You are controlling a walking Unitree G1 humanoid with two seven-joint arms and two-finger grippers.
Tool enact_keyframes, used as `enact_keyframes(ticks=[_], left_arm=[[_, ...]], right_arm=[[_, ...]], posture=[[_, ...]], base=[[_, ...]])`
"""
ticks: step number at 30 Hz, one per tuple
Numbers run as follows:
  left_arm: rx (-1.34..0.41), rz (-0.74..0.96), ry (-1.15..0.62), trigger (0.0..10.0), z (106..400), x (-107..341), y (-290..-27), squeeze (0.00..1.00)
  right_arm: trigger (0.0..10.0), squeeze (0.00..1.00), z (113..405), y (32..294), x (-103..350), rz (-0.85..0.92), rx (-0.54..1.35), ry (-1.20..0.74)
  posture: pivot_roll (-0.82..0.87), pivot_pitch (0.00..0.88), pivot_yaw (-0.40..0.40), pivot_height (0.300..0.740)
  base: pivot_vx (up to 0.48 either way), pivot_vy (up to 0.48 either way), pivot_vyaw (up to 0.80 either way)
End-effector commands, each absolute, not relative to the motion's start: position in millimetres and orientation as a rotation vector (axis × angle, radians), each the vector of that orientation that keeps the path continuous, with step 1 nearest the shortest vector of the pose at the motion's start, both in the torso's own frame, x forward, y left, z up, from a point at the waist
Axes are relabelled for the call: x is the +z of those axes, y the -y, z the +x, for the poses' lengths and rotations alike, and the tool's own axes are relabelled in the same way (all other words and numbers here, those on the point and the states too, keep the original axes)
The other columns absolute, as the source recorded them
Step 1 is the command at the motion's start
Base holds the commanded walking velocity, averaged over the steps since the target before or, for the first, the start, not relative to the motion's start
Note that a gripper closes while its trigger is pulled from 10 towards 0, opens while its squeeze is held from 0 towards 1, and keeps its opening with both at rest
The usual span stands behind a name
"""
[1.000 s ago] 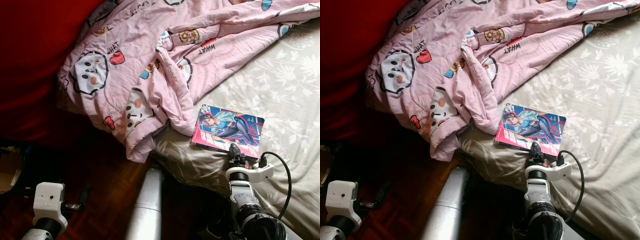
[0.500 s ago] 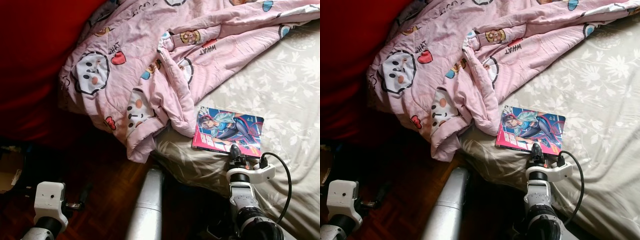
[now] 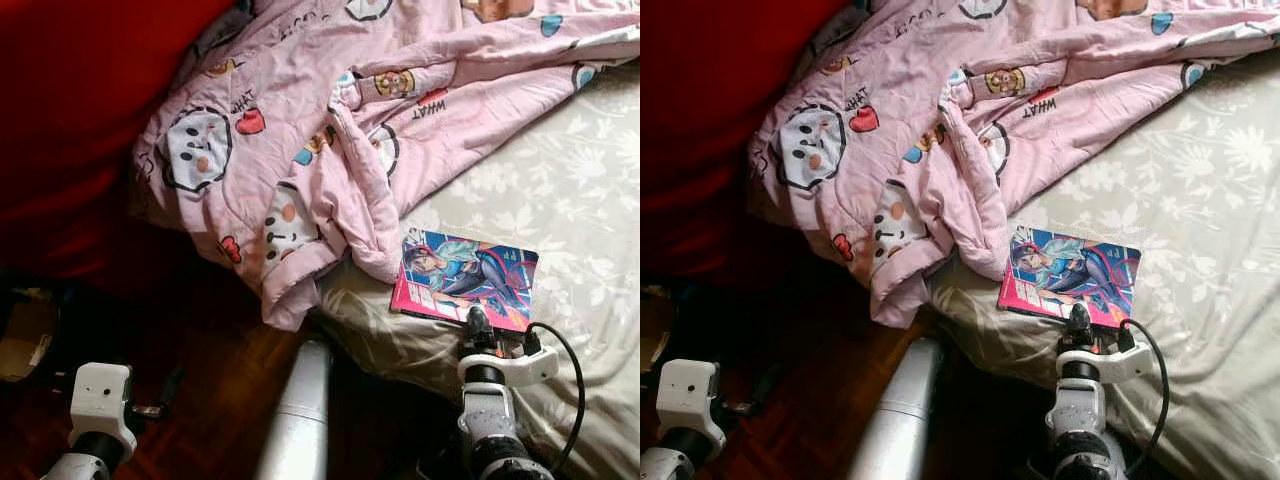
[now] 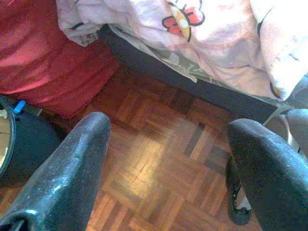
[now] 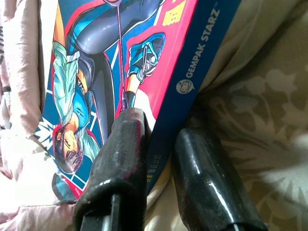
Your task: Clean up the room
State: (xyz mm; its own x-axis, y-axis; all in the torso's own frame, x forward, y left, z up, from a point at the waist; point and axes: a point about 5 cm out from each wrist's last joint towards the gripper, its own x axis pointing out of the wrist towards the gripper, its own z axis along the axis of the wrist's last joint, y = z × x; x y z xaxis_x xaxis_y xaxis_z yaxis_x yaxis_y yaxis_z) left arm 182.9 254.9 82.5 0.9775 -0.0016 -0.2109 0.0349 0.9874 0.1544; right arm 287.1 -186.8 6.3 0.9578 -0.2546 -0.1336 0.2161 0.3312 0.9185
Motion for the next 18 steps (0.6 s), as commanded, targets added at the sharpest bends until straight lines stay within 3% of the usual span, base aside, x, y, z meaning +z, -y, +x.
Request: enact_keyframes(ticks=[1, 4, 5, 6, 7, 12, 13, 18], left_arm=[[0.006, 0.162, -0.267, 10.0, 173.6, 71.6, -261.9, 0.0], [0.005, 0.16, -0.266, 10.0, 174.4, 70.8, -261.2, 0.0], [0.004, 0.16, -0.267, 10.0, 175.0, 70.0, -260.2, 0.0], [0.004, 0.16, -0.267, 10.0, 175.0, 70.0, -260.2, 0.0], [0.002, 0.158, -0.267, 10.0, 175.4, 69.1, -259.1, 0.0], [0.001, 0.155, -0.265, 10.0, 176.1, 68.3, -257.9, 0.0], [0.002, 0.154, -0.264, 10.0, 176.3, 67.9, -257.9, 0.0], [0.004, 0.151, -0.261, 10.0, 177.3, 66.2, -257.2, 0.0]], right_arm=[[0.0, 0.0, 221.8, 175.7, -53.6, 1.218, -0.56, -0.239], [0.0, 0.0, 222.5, 177.1, -51.4, 1.211, -0.532, -0.213], [3.9, 0.0, 224.8, 178.6, -49.0, 1.201, -0.508, -0.2], [3.9, 0.0, 224.8, 178.6, -49.0, 1.201, -0.508, -0.2], [10.0, 0.0, 227.0, 180.5, -47.2, 1.194, -0.5, -0.195], [10.0, 0.03, 232.5, 185.0, -42.4, 1.19, -0.492, -0.175], [10.0, 0.98, 233.4, 186.8, -41.7, 1.185, -0.49, -0.174], [10.0, 1.0, 239.9, 188.6, -35.3, 1.161, -0.471, -0.152]], posture=[[0.33, 0.547, 0.228, 0.608], [0.32, 0.547, 0.224, 0.608], [0.32, 0.547, 0.222, 0.608], [0.32, 0.547, 0.222, 0.608], [0.31, 0.546, 0.22, 0.608], [0.31, 0.546, 0.218, 0.608], [0.31, 0.544, 0.21, 0.608], [0.3, 0.542, 0.205, 0.608]], base=[[0.0, 0.0, 0.0], [0.0, 0.0, 0.0], [0.0, 0.0, 0.0], [0.0, 0.0, 0.0], [0.0, 0.0, 0.0], [0.0, 0.0, 0.0], [0.0, 0.0, 0.0], [0.0, 0.0, 0.0]])
